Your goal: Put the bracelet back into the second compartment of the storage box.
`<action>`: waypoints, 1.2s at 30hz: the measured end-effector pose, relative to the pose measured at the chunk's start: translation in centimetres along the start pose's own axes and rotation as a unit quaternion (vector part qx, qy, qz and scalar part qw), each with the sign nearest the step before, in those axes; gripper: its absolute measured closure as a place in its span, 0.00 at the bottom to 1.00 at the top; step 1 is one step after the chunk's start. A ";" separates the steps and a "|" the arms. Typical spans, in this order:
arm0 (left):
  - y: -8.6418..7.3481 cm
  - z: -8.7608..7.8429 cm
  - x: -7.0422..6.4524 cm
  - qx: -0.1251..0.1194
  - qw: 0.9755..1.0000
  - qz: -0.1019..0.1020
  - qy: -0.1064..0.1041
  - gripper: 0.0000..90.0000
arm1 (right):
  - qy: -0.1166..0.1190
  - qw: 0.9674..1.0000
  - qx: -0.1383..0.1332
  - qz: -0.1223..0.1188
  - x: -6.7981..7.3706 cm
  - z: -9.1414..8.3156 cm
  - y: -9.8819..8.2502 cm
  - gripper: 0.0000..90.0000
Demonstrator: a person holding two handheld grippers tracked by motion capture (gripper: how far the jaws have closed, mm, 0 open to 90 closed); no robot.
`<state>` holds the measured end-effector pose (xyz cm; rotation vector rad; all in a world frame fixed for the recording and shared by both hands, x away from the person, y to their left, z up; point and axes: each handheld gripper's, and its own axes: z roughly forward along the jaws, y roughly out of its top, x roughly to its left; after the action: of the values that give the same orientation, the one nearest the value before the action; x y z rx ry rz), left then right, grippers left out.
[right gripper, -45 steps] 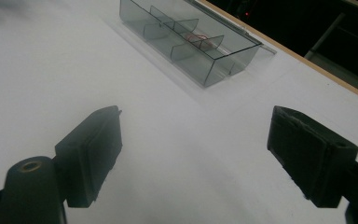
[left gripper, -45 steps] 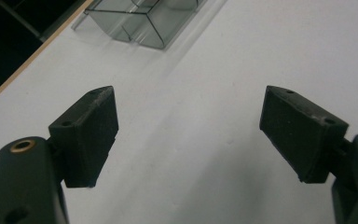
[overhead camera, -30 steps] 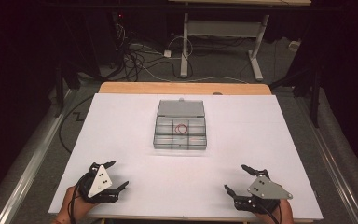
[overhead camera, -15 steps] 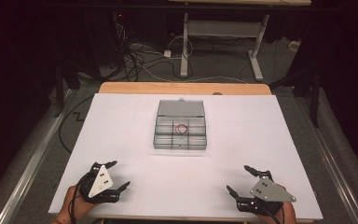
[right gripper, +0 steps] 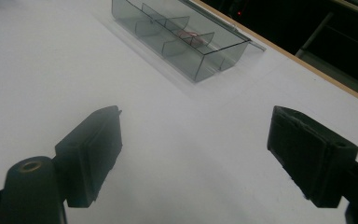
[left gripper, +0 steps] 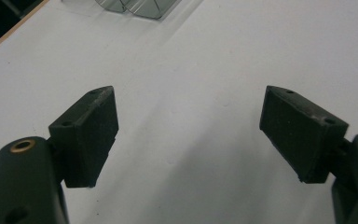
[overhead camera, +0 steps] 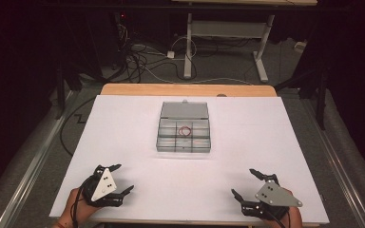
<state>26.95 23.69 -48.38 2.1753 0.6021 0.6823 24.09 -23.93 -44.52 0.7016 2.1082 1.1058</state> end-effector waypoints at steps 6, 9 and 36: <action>0.0 0.0 0.0 0.001 1.000 0.003 0.001 0.21 | 0.002 1.000 0.001 -0.002 0.1 0.1 0.0 0.21; 0.0 0.0 0.0 0.002 1.000 0.004 0.001 0.21 | 0.002 1.000 0.000 -0.002 0.1 0.1 0.1 0.21; 0.1 0.4 0.4 0.006 1.000 -0.005 0.004 0.21 | 0.002 1.000 0.001 0.004 -0.3 0.3 -0.2 0.20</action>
<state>27.52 23.69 -48.36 2.1807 0.6223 0.6854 24.47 -24.06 -44.70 0.7105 2.1126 1.1103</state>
